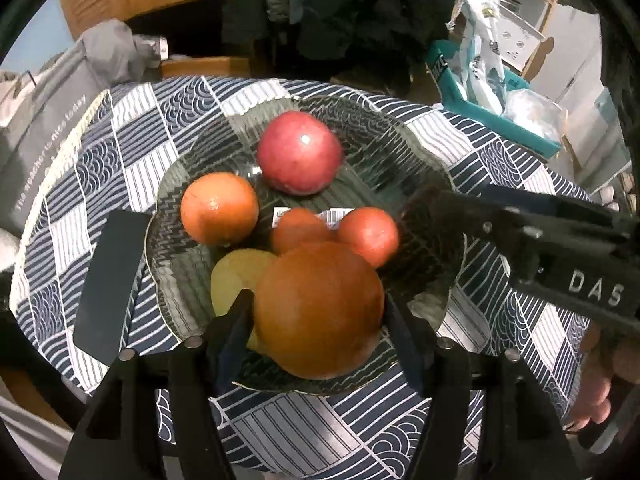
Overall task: Organize fruits
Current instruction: 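Open the left gripper on the orange in the bowl while the right releases the tangerine, then withdraw both grippers from the bowl toward the yellow-green apple and red apple, then close the left gripper on the yellow-green apple while the right grasps the red apple, then lift the yellow-green apple with the left gripper while the right lifts the red apple, then carry both apples over the glass bowl with the left and right grippers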
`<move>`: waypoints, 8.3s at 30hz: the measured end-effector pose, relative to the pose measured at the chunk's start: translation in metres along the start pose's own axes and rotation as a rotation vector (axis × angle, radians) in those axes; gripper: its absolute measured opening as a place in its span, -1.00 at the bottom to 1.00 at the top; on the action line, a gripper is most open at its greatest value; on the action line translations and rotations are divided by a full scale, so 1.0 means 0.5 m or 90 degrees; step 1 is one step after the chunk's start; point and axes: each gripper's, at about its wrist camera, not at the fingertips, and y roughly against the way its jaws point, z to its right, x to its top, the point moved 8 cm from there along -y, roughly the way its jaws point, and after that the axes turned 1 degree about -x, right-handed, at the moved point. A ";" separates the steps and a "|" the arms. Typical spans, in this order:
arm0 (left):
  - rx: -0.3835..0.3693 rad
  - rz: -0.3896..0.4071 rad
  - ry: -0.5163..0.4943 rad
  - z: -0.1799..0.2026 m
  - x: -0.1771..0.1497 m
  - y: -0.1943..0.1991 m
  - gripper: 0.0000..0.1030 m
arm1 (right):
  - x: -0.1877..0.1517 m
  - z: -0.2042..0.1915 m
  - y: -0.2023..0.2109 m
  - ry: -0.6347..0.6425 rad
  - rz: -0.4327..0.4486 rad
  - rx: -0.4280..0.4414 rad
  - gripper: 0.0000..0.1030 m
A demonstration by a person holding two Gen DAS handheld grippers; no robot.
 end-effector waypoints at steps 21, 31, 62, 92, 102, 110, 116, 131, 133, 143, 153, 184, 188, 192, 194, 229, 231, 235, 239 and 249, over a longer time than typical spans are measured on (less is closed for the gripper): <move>-0.012 0.092 -0.026 0.048 0.046 0.089 0.62 | 0.025 0.037 0.144 0.028 0.107 -0.128 0.19; -0.027 0.135 -0.041 0.087 0.066 0.145 0.62 | 0.018 0.074 0.229 0.005 0.156 -0.157 0.20; -0.077 0.228 -0.109 0.235 0.105 0.269 0.66 | -0.052 0.215 0.472 -0.059 0.264 -0.258 0.54; -0.104 0.137 -0.205 0.463 0.087 0.159 0.67 | -0.204 0.460 0.476 -0.192 0.194 -0.298 0.55; -0.079 0.080 -0.221 0.493 0.082 0.057 0.67 | -0.216 0.502 0.398 -0.206 0.139 -0.279 0.55; -0.092 0.035 -0.207 0.507 0.074 -0.017 0.67 | -0.220 0.538 0.299 -0.227 0.087 -0.249 0.55; -0.090 0.016 -0.218 0.524 0.075 -0.067 0.67 | -0.233 0.563 0.235 -0.248 0.048 -0.229 0.55; -0.100 -0.041 -0.219 0.550 0.076 -0.160 0.67 | -0.245 0.609 0.154 -0.285 0.013 -0.205 0.56; -0.102 -0.047 -0.217 0.549 0.073 -0.170 0.67 | -0.243 0.614 0.147 -0.291 0.013 -0.200 0.56; -0.144 -0.057 -0.206 0.552 0.065 -0.187 0.51 | -0.248 0.618 0.136 -0.290 -0.002 -0.198 0.51; -0.116 -0.042 -0.239 0.544 0.055 -0.175 0.50 | -0.251 0.599 0.138 -0.259 0.009 -0.229 0.49; -0.133 0.052 -0.214 0.477 0.060 0.031 0.50 | -0.189 0.504 0.323 -0.225 0.141 -0.241 0.49; -0.143 0.067 -0.213 0.471 0.064 0.070 0.50 | -0.182 0.482 0.353 -0.209 0.159 -0.240 0.49; -0.143 0.082 -0.214 0.464 0.070 0.103 0.50 | -0.171 0.453 0.386 -0.188 0.178 -0.237 0.49; -0.151 0.087 -0.210 0.460 0.072 0.119 0.50 | -0.165 0.438 0.401 -0.177 0.187 -0.237 0.49; -0.156 0.191 -0.160 0.319 0.095 0.304 0.50 | -0.090 0.226 0.472 -0.070 0.254 -0.155 0.49; -0.152 0.190 -0.151 0.305 0.097 0.300 0.50 | -0.081 0.214 0.466 -0.063 0.252 -0.152 0.49; -0.142 0.190 -0.137 0.279 0.099 0.298 0.50 | -0.065 0.195 0.450 -0.054 0.246 -0.144 0.49; -0.133 0.190 -0.118 0.247 0.102 0.294 0.50 | -0.047 0.173 0.430 -0.044 0.238 -0.135 0.49; -0.091 0.175 -0.064 0.146 0.105 0.256 0.51 | -0.008 0.113 0.356 -0.020 0.202 -0.099 0.49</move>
